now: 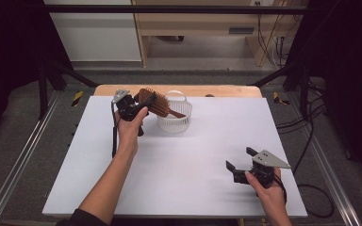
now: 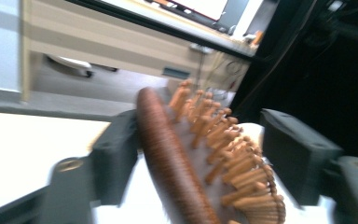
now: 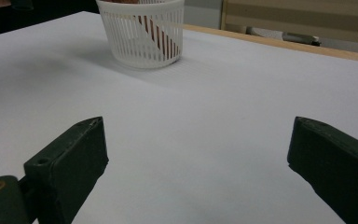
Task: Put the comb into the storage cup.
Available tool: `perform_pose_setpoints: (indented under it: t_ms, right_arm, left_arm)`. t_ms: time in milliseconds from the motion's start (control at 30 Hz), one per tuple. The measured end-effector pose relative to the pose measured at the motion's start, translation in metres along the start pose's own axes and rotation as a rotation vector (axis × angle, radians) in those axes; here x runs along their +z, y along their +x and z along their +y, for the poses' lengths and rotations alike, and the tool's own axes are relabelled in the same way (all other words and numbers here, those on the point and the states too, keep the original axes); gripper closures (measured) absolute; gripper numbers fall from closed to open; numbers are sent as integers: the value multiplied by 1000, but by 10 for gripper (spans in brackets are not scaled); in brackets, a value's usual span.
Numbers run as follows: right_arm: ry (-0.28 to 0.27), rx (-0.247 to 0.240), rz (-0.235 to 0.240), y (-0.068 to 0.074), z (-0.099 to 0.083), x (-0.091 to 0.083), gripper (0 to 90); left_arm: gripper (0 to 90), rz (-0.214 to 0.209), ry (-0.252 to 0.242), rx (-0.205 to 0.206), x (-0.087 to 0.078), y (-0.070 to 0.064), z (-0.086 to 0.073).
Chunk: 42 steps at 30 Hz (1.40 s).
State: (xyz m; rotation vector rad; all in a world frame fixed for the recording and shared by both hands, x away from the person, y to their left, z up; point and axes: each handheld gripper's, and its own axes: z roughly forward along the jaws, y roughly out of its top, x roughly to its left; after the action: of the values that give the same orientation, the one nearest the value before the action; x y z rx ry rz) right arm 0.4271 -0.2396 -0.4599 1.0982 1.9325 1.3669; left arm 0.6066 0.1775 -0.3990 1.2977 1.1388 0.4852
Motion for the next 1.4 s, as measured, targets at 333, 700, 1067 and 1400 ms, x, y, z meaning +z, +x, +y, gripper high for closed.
perform_pose_setpoints:
  t_ms: [333,700,1067,1400]
  right_arm:
    - [-4,-1,0,0,1,-1,52]
    - [-4,0,2,0,0,-1,52]
    - [3,-3,8,0,0,0,50]
    - [7,-4,10,1,0,0,50]
  left_arm:
    - [372,34,-3,33,2,-4,2]
    - [421,17,-7,74,5,-3,4]
    - [403,14,-10,69,6,-2,4]
    - [363,20,5,55,5,0,3]
